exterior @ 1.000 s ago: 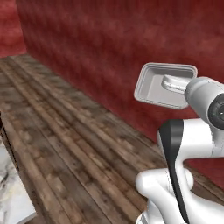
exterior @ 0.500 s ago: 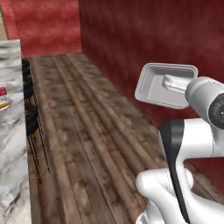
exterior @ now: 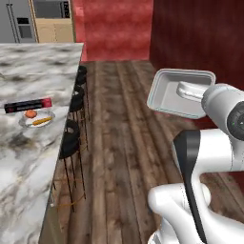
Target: Retrieve the tupperware and aluminum foil from the cabinet and place them on the dining counter near the plate with carrot and squash to prepare for storing leftovers.
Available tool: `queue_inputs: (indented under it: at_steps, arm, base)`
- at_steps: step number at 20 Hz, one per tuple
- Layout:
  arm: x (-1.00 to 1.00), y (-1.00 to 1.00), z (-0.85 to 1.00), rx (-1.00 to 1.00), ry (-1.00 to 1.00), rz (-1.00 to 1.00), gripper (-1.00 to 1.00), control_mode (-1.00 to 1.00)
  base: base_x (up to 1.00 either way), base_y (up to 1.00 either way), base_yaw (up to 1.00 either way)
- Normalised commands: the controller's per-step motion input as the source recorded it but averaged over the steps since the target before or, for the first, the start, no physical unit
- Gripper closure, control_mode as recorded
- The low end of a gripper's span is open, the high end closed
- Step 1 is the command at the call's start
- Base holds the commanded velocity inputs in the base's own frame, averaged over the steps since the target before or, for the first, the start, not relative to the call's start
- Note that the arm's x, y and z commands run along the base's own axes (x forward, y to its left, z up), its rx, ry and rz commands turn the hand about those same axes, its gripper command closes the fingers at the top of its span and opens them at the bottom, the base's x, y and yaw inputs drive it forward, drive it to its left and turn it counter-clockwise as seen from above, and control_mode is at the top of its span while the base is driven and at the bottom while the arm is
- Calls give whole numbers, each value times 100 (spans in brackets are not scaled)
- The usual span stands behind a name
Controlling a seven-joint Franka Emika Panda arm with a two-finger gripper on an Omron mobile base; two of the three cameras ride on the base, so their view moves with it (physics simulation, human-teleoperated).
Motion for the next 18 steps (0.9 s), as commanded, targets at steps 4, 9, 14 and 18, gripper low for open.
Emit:
queue_inputs:
  at_steps: [4,9,14,18]
  arm:
    - [0,0,0,0,0,0,100,100]
    - [0,0,0,0,0,0,100,100]
    - [0,0,0,0,0,0,100,100]
    - [0,0,0,0,0,0,100,100]
  base:
    - [94,-28,56]
    - [82,-33,55]
    - [72,-35,53]
    - [75,-38,55]
